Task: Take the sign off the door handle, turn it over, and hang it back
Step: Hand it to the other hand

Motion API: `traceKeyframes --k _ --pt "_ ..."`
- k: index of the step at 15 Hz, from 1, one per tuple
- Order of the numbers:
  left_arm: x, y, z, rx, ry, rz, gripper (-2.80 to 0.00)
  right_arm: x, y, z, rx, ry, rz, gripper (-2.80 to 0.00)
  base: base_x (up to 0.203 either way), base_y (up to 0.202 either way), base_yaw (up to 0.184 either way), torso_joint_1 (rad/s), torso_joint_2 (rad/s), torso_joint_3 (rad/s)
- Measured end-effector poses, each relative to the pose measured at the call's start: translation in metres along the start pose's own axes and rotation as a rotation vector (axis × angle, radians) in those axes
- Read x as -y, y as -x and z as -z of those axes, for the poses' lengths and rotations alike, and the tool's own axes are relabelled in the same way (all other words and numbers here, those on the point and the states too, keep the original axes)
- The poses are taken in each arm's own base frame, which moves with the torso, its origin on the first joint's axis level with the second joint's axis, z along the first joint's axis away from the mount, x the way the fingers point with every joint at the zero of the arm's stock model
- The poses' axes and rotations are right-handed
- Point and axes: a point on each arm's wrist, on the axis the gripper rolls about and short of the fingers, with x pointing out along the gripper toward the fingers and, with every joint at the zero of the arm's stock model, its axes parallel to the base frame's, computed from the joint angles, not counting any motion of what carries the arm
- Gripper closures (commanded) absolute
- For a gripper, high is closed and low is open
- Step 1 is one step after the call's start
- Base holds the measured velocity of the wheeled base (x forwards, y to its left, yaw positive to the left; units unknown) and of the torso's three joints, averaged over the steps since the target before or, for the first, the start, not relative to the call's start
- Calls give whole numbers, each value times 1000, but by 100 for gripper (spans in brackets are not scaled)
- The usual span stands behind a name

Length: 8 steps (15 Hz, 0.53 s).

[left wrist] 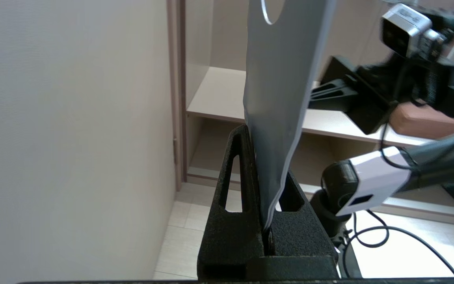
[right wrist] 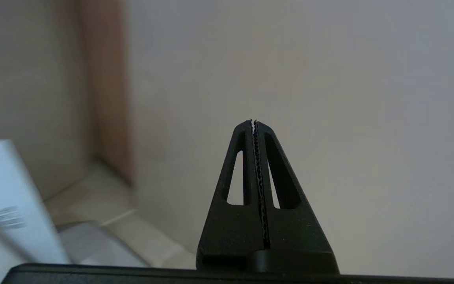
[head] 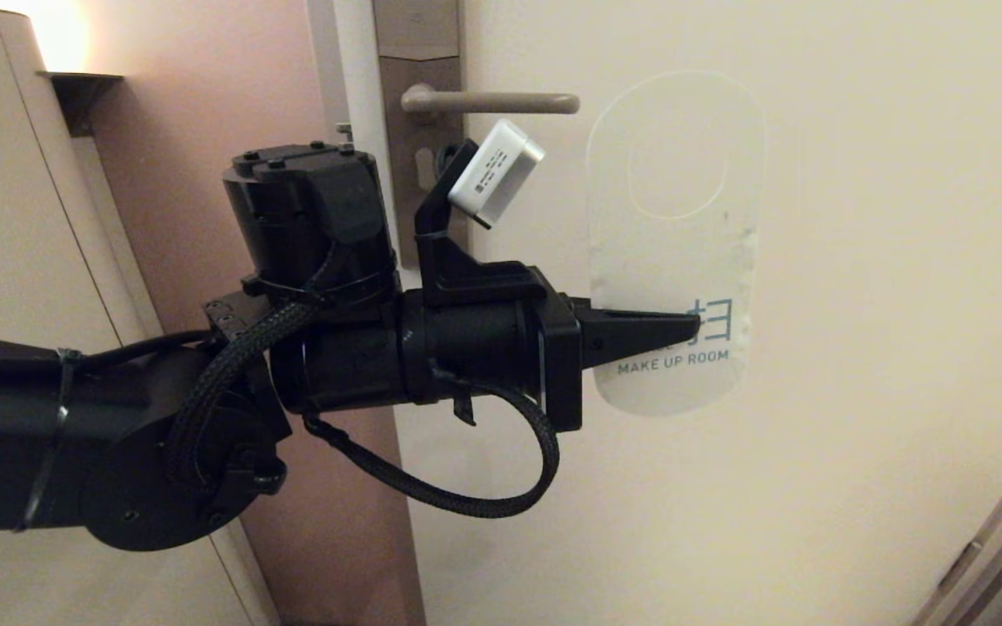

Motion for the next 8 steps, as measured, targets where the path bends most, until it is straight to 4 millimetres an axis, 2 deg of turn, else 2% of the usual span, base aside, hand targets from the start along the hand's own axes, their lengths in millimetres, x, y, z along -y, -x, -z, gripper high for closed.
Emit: traceKeyframes --k 4,7,8 --pt "6 -6 3 -8 5 28 0 14 -29 -9 13 -4 -154 0 0 0 0 0 0 0" --pt "12 -12 6 -19 10 61 0 14 -50 -10 -12 -16 -273 0 0 0 0 0 0 0" --pt "12 -13 7 -25 12 76 0 11 -55 -9 -22 -19 -318 -280 0 0 0 0 0 0"
